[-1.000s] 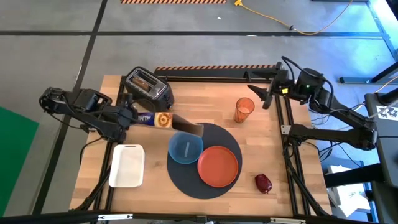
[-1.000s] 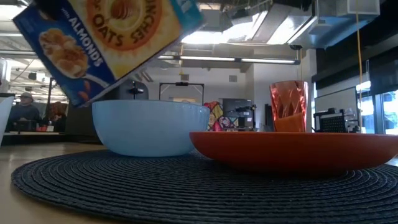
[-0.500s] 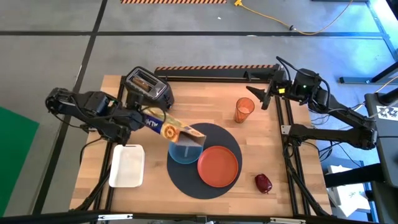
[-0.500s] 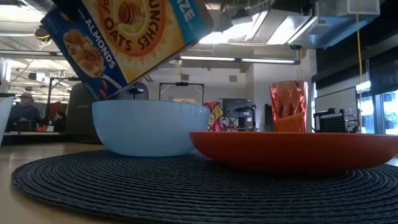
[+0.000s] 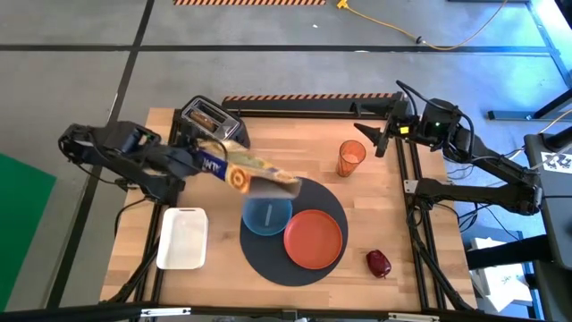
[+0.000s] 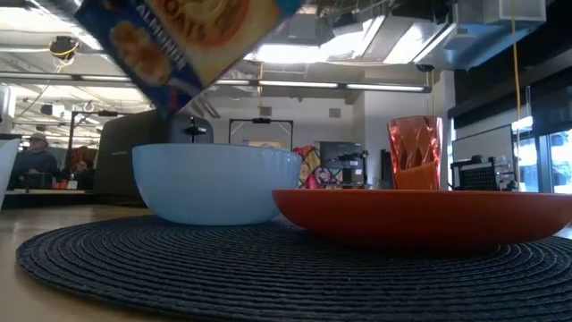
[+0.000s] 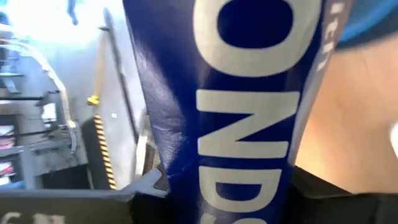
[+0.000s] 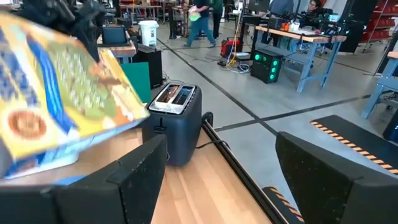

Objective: Arrange a breakfast setting
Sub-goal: Pour the cereal into the blue bowl

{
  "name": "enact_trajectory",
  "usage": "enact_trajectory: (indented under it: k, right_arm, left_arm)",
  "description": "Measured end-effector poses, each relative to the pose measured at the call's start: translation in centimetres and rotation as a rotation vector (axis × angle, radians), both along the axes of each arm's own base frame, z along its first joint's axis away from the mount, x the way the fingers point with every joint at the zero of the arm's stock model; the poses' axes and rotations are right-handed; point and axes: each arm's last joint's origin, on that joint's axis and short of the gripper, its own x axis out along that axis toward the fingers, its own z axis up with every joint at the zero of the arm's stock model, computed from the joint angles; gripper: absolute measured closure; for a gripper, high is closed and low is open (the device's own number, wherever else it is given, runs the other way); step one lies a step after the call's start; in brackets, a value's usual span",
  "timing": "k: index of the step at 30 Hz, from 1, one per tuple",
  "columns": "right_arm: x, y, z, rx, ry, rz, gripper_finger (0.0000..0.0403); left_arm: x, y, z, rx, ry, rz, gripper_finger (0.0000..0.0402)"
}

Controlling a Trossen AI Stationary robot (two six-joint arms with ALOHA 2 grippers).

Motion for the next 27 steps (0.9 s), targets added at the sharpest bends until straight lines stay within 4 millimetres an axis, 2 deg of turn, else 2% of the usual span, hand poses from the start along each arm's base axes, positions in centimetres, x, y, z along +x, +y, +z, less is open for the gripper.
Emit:
enact_trajectory:
  k: [10,15,21,27]
  right_arm:
    - [0.0,0.0,0.0,0.021,-0.010,0.007,0.0114]
    - [0.0,0.0,0.0,0.022,-0.011,0.007,0.0114]
    - [0.0,0.1,-0.3,0.044,0.021,0.007,0.0114]
    - [-0.1,0.1,-0.7,0.060,0.056,0.007,0.0114]
  left_arm:
    - [-0.4,0.2,4.5,0.064,-0.117,-0.070,0.0261]
    - [0.4,0.1,6.3,0.127,-0.143,-0.098,0.0261]
    - [0.6,0.0,5.3,0.113,-0.113,-0.090,0.0261]
    - [-2.2,0.9,3.4,0.117,-0.123,-0.025,0.0266]
